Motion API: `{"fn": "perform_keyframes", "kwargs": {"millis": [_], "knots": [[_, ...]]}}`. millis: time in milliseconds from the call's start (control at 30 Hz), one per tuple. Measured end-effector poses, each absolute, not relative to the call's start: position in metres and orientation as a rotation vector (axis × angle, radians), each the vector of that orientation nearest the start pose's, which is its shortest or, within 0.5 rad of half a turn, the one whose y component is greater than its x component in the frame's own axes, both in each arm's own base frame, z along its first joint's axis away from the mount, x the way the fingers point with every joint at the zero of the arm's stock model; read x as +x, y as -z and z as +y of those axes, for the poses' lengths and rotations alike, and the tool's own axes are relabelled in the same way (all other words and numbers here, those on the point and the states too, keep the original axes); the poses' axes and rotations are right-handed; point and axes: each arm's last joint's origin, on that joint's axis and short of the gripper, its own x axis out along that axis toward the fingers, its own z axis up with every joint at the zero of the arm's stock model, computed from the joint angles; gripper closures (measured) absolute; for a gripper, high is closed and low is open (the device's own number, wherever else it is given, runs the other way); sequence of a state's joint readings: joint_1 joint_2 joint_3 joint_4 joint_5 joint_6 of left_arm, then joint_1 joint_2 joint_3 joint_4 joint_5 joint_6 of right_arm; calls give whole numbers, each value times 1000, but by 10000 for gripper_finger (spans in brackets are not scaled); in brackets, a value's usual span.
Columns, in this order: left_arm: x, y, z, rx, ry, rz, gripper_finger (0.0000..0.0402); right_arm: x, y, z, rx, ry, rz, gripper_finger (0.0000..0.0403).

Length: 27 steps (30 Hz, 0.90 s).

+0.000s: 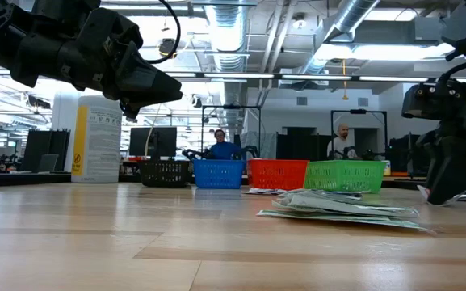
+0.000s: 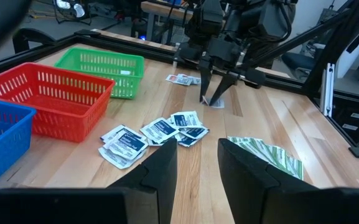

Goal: Pick & Place First Aid Supplies
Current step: Put the orange pad into the green bin, then put the antibiotic ointment into the green basket

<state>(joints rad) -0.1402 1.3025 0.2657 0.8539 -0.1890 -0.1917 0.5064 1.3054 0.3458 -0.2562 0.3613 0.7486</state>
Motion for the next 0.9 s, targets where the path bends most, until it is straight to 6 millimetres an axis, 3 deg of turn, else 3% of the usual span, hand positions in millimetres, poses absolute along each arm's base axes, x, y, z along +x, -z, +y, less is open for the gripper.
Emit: {"fn": "perform_keyframes", "kwargs": {"millis": [200, 533, 900], "knots": [[220, -160, -25, -161, -66, 175, 286, 156, -105, 75, 163, 283, 1048, 349], [220, -160, -25, -161, -66, 176, 286, 155, -117, 74, 184, 247, 985, 372], [220, -160, -25, -161, -66, 175, 286, 154, -142, 68, 182, 347, 748, 387]]}}
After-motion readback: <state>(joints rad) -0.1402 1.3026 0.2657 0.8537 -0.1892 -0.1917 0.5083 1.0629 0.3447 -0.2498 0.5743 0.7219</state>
